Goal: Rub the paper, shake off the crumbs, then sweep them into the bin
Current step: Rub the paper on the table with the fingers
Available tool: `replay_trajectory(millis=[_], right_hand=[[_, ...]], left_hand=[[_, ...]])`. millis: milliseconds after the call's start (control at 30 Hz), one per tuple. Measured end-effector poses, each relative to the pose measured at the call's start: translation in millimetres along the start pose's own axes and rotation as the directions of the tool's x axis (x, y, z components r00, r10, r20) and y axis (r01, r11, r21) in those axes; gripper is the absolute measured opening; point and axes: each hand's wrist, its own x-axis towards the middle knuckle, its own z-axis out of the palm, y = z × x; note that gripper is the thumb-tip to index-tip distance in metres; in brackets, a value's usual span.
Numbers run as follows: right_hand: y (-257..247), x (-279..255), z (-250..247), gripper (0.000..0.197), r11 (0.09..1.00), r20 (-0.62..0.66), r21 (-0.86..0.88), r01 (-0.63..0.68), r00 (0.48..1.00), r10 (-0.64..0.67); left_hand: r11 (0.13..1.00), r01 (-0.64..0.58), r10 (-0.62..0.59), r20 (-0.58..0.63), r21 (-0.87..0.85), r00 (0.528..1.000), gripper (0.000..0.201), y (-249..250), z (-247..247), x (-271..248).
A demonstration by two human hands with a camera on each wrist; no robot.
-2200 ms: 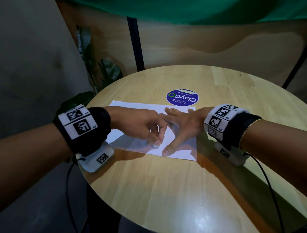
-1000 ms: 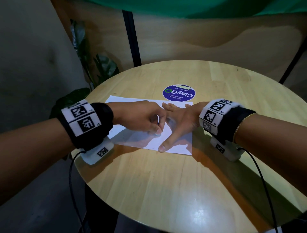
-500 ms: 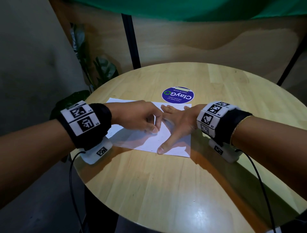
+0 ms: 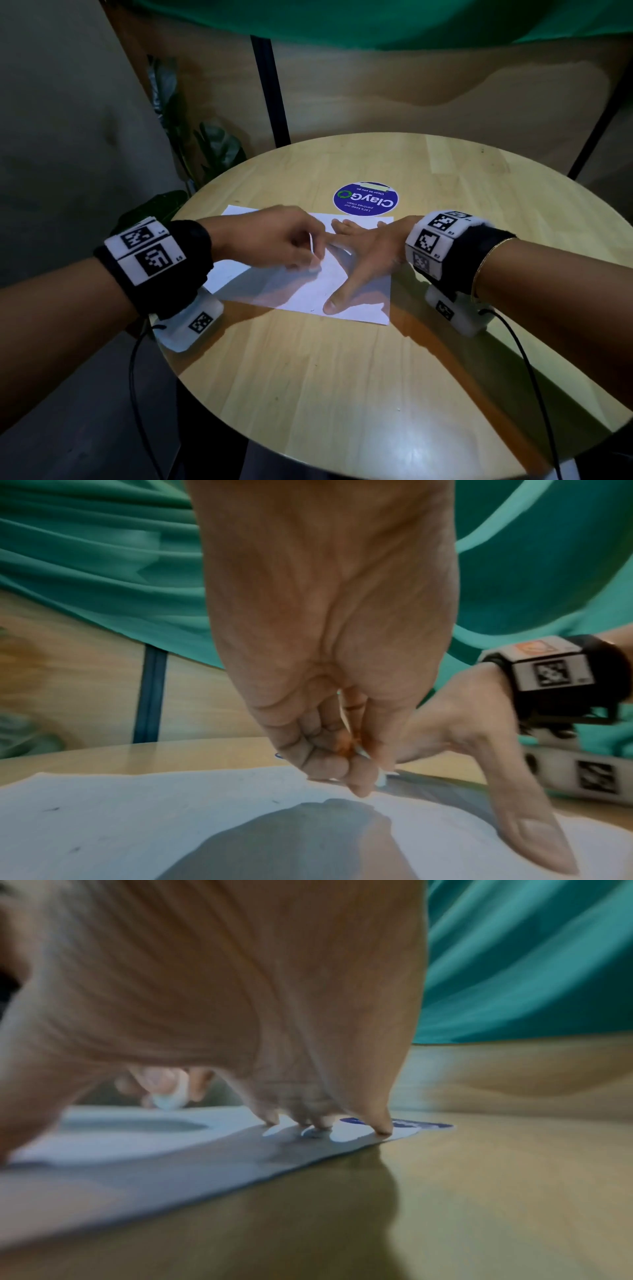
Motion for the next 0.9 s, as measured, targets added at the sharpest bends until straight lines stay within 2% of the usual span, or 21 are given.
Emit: replay_trajectory(millis=[33, 100, 233, 333, 367, 467, 500, 533, 600, 633, 667, 767, 800, 900], right_hand=[[3.7, 0.3, -2.1, 0.136, 0.998, 0.021, 0.061, 0.01, 1.0, -0.012], [10.7, -0.3, -4.2, 0.131, 0.987, 0.048, 0.155, 0.029, 0.998, -0.037], [19.3, -3.8, 0.6, 0.135, 0.988, -0.011, 0.149, 0.039, 0.999, -0.037], [15.9, -11.4, 3.8, 0.142, 0.997, 0.014, 0.074, -0.006, 1.0, 0.005], [12.4, -14.7, 3.2, 0.14, 0.999, 0.028, 0.047, -0.02, 0.999, 0.019], [4.7, -19.5, 1.0, 0.129, 1.0, 0.037, 0.007, -0.016, 0.999, 0.016], [4.3, -19.5, 1.0, 0.128, 1.0, 0.034, 0.004, -0.013, 0.999, 0.012], [4.7, -18.7, 1.8, 0.131, 1.0, 0.033, 0.001, -0.016, 0.999, 0.016], [6.0, -17.9, 3.8, 0.139, 1.0, 0.036, -0.011, -0.026, 0.999, 0.026], [6.3, -17.3, 4.3, 0.14, 0.999, 0.039, -0.012, -0.031, 0.999, 0.031], [6.8, -15.1, 5.3, 0.141, 0.999, 0.043, -0.007, -0.035, 0.998, 0.035], [7.7, -9.2, 7.1, 0.147, 1.0, 0.039, -0.025, -0.001, 0.999, 0.002], [7.9, -8.7, 7.2, 0.146, 0.999, 0.035, -0.036, 0.012, 0.999, -0.01], [5.6, -15.2, 7.7, 0.14, 0.999, 0.026, -0.034, -0.007, 1.0, 0.008]], left_hand=[[0.999, 0.026, -0.028, -0.067, -0.032, 0.997, 0.002, -2.7, -2.6, 1.1], [0.996, 0.044, -0.05, -0.082, -0.077, 0.995, 0.003, -2.3, -1.3, 4.0], [0.998, 0.003, 0.0, 0.056, -0.06, 0.998, 0.005, 9.7, 13.4, 7.6], [0.993, -0.046, 0.071, 0.238, -0.11, 0.969, 0.004, 18.0, 16.3, 6.7], [0.993, -0.056, 0.08, 0.246, -0.103, 0.966, 0.003, 18.1, 14.8, 8.9], [0.996, -0.085, 0.086, 0.036, -0.005, 0.996, 0.003, 13.5, 14.6, 16.2], [0.996, -0.089, 0.089, 0.017, -0.011, 0.996, 0.004, 13.4, 15.6, 16.5], [0.994, -0.099, 0.101, 0.06, -0.041, 0.993, 0.005, 14.5, 17.7, 16.4], [0.988, -0.107, 0.131, 0.23, -0.112, 0.964, 0.003, 18.7, 20.4, 12.3], [0.986, -0.101, 0.132, 0.266, -0.13, 0.955, 0.003, 18.5, 17.9, 11.6], [0.989, -0.092, 0.117, 0.243, -0.113, 0.963, 0.003, 15.5, 14.7, 13.2], [0.998, -0.055, 0.056, 0.034, -0.006, 0.998, 0.005, 8.1, 11.3, 16.6], [0.998, -0.058, 0.059, 0.037, -0.01, 0.998, 0.006, 9.0, 14.3, 16.3], [0.994, -0.079, 0.095, 0.258, -0.07, 0.962, 0.006, 20.9, 19.5, 12.6]])
